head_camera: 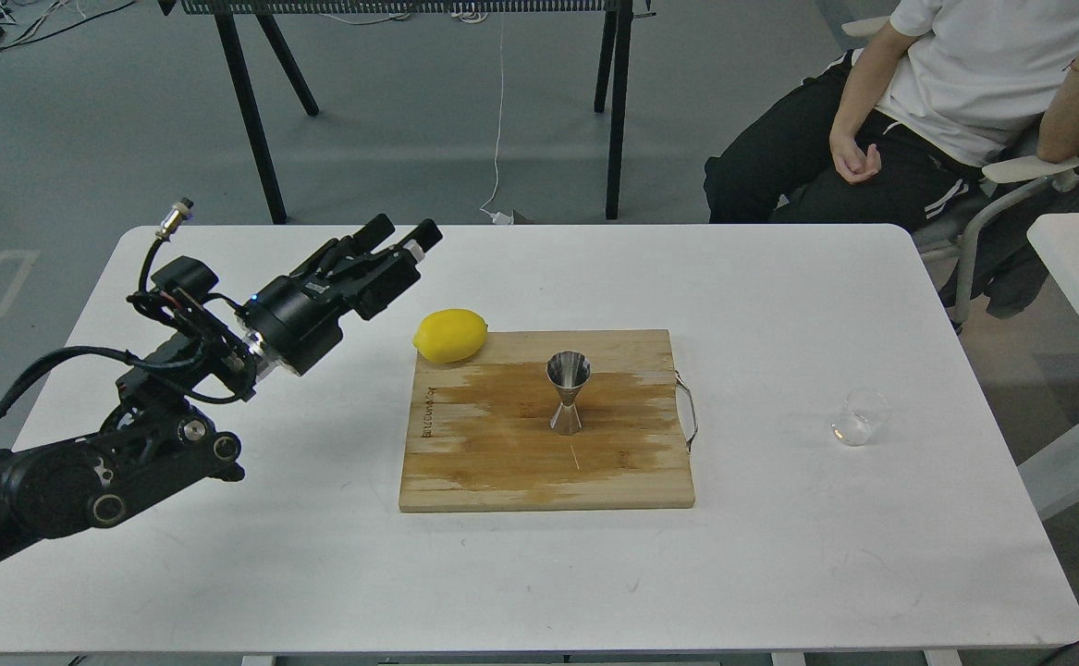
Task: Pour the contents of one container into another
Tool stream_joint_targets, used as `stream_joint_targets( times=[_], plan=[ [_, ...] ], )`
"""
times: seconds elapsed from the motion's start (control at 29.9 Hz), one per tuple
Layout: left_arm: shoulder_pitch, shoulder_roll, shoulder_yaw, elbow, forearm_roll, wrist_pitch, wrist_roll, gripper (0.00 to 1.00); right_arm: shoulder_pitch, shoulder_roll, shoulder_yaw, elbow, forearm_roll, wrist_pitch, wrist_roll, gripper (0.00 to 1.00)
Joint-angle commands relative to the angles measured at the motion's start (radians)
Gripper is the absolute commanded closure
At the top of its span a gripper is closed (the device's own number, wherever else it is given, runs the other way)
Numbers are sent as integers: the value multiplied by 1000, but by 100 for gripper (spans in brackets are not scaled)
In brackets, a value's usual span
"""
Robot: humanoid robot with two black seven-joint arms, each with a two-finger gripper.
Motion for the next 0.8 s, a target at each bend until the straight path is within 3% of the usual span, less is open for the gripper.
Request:
stream_joint_targets(
  times=[0.0, 0.13, 0.2, 0.37, 0.47, 0.54, 0.67, 0.77],
  plan=[
    [13, 9, -211, 14, -231, -239, -3, 2, -10, 8, -4, 3, 51, 0, -9, 0],
    [16, 5, -368, 72, -532, -477, -3, 0, -63, 9, -21, 35, 165, 0, -24, 0],
    [12, 0, -394, 118, -670, -551, -3, 0, -92, 9, -25, 80, 202, 0, -50, 0],
    [-2, -20, -402, 224, -1084, -657, 6, 0, -189, 14, -25, 247, 300, 0, -66, 0],
    [0, -26, -401, 236, -1288, -706, 119, 0, -258, 15, -13, 388, 328, 0, -66, 0],
    [0, -41, -410, 255, -1359, -721, 168, 0, -310, 17, -10, 462, 331, 0, -64, 0],
    [-10, -83, -422, 366, -1406, -769, 179, 0, -396, 29, -27, 520, 375, 0, -67, 0],
    [-45, -147, -448, 518, -1412, -848, 179, 0, -424, 43, -42, 514, 375, 0, -104, 0]
  ],
)
